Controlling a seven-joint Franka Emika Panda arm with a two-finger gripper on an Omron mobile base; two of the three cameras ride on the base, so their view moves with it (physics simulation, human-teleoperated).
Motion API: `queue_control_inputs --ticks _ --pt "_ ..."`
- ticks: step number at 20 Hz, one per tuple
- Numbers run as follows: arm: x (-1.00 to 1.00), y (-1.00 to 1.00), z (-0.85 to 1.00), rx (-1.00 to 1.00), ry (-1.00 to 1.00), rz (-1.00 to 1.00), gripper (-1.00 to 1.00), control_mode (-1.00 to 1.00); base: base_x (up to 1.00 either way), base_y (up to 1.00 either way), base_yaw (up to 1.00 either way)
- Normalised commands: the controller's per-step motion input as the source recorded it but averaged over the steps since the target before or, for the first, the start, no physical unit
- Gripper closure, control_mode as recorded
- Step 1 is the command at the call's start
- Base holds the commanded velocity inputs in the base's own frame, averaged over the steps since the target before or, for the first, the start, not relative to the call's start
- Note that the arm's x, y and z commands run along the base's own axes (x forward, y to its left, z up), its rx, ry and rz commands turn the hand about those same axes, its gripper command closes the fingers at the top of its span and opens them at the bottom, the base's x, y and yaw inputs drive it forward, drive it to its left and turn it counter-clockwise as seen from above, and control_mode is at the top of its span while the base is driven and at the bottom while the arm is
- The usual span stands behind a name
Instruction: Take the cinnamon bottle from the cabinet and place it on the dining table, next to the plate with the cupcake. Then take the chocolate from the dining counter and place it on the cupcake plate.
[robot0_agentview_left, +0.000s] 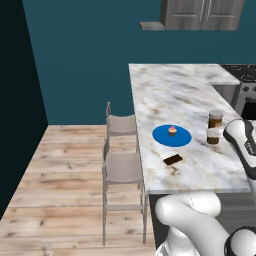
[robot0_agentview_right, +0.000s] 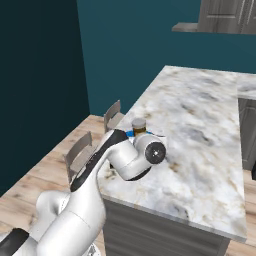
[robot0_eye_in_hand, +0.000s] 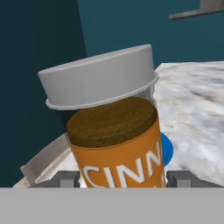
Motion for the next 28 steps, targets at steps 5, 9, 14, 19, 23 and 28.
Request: queue_control_inputs --ticks 5,9,14,19,23,28 --pt "0.27 -0.05 -0.58 0.0 0.0 0.01 1.0 -1.0 0.0 0.0 0.0" --pt "0.38 0.0 -0.29 0.0 0.0 0.0 1.0 -1.0 0.0 0.0 0.0" --pt "0.15 -0.03 -0.25 0.0 -0.01 0.01 1.0 -1.0 0.0 0.0 0.0" --pt "0.05 -0.06 -0.19 0.0 -0.02 0.02 1.0 -1.0 0.0 0.0 0.0" --pt "0.27 0.0 -0.04 0.01 -0.01 0.06 1.0 -1.0 0.0 0.0 0.0" --pt "0.1 -0.07 -0.14 0.01 -0.03 0.09 1.0 -1.0 0.0 0.0 0.0"
